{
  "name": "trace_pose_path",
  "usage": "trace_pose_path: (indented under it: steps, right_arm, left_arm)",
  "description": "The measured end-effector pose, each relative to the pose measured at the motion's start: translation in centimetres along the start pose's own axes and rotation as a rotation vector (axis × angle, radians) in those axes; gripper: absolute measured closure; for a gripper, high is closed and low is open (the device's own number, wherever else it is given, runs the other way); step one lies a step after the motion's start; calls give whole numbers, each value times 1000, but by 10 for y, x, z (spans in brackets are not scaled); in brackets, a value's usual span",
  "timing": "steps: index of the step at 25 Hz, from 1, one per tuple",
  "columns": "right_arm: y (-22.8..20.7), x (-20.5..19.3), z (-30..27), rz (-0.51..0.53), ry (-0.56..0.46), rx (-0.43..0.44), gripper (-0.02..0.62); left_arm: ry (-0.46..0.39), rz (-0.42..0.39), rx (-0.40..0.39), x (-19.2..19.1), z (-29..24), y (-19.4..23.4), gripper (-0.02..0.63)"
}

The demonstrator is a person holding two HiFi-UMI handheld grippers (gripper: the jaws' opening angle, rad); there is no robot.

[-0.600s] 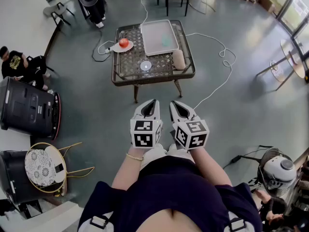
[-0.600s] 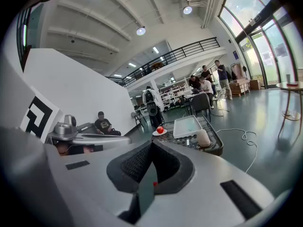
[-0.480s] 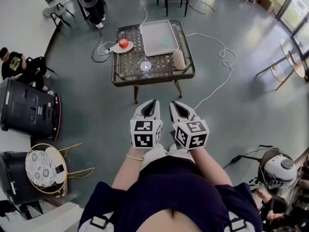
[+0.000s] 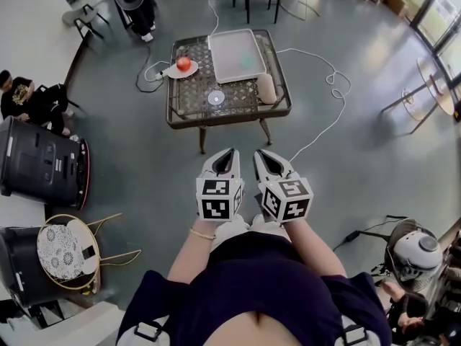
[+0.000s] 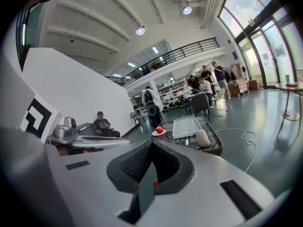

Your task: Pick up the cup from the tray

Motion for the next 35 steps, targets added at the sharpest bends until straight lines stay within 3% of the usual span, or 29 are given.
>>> trace_pose_path:
  steps: [26,35]
  right_arm:
    - [37,-21,-48,-28,10,-19,586]
    - [30,-20,-58,-42,32,-38,586]
  left_arm:
    - [11,-1,-32,-15,3,60,597]
    - [33,22,-52,-18,-10,65,597]
Point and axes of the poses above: the fingertips, and each gripper's own axes: z backward along the fingers, y to its left, x out of its top, the point moved 3 cm from there along z, backward along the fingers, and after that the axes turned 5 degrees about -z, right-handed, at the moved point
